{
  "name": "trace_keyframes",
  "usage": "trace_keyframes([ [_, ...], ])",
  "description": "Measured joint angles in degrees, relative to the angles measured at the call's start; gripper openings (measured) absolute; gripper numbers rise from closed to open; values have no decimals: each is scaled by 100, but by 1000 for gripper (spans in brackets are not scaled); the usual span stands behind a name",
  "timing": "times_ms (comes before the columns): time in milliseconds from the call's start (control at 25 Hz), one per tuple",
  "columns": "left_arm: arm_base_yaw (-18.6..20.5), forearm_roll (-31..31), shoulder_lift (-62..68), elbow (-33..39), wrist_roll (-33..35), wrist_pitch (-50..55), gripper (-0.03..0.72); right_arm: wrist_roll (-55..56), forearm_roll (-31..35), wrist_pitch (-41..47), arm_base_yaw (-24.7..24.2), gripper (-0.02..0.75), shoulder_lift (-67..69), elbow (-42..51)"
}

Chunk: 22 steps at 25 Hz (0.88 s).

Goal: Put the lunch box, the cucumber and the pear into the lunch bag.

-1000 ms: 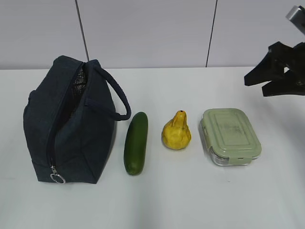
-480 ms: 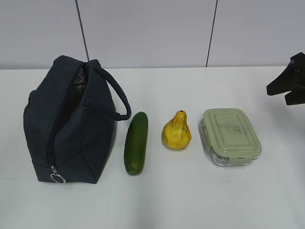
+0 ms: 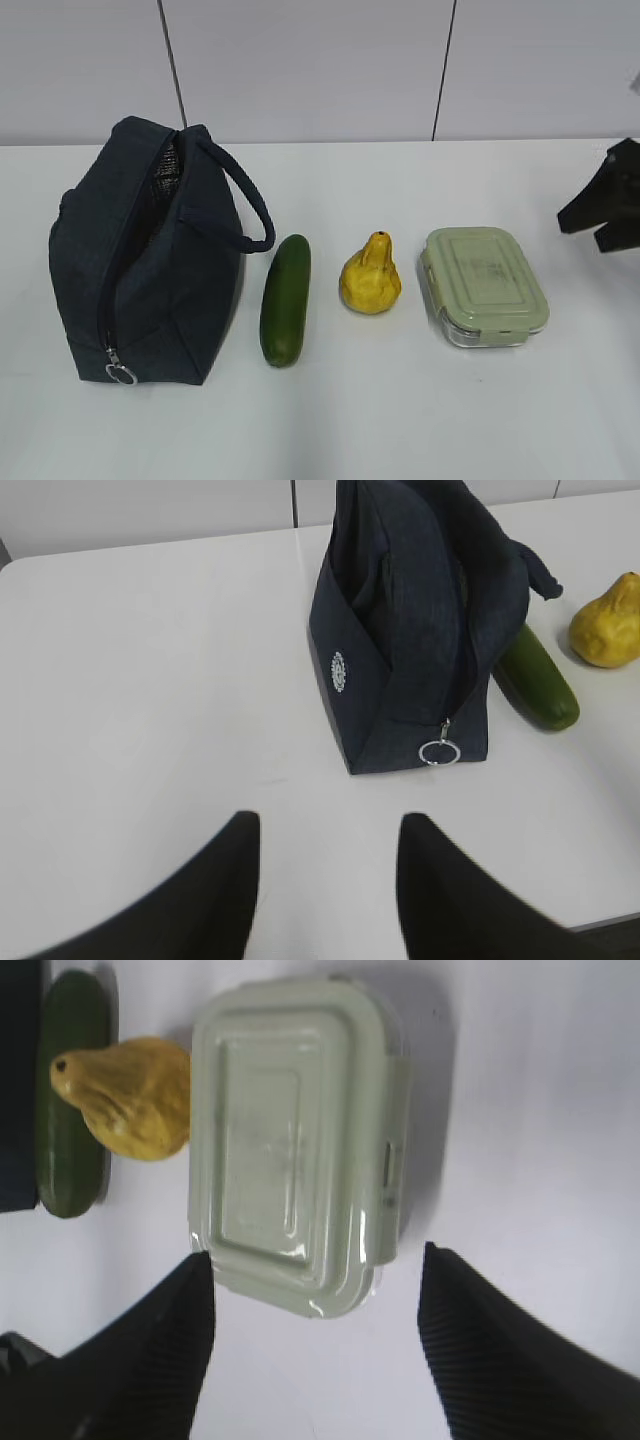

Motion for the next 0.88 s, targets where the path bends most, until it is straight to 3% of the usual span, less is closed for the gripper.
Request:
trace_keyframes([
  [480, 0, 0, 0, 0, 0, 0, 276, -828, 102, 426, 0, 580, 777, 0],
  [880, 0, 0, 0, 0, 0, 5, 276, -1433, 410, 458, 0, 583, 1491, -322],
])
